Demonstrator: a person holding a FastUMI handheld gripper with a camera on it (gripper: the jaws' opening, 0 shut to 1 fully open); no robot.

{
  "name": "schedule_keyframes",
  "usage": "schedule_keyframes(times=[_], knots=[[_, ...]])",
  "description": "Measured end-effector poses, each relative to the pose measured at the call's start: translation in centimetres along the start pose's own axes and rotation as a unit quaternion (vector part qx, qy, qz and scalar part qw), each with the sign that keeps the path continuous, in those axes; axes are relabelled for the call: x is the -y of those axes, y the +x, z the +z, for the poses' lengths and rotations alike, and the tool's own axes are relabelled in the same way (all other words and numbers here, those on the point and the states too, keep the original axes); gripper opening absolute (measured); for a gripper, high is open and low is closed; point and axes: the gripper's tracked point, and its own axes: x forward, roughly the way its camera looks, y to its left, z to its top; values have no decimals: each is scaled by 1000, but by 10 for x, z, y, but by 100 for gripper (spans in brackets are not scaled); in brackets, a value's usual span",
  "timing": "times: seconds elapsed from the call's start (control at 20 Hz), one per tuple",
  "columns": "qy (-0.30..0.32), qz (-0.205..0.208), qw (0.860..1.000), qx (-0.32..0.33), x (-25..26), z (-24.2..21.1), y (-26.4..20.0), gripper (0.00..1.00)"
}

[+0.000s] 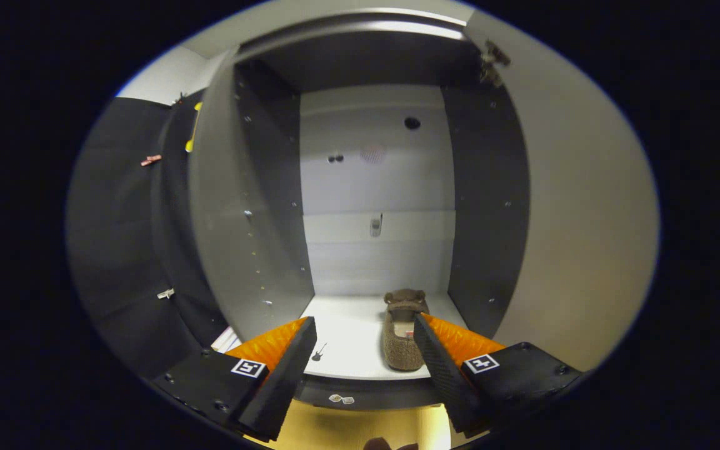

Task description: Open the shoe cabinet door, grab the shoes and put them into the shoe cabinet, then close the shoe cabinet door.

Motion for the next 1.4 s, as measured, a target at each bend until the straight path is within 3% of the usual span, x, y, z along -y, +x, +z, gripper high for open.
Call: schedule_keyframes(times=[0.25, 0.45, 0.7, 1.25, 1.4], knots=[[-4, 13, 999, 48, -8, 12, -92, 99], [21, 25, 998, 47, -7, -1, -154, 99], [24, 14, 997, 67, 10, -2, -221, 99], [12, -20, 996, 87, 109, 15, -330, 98], [6, -59, 994, 89, 153, 14, -329, 98]])
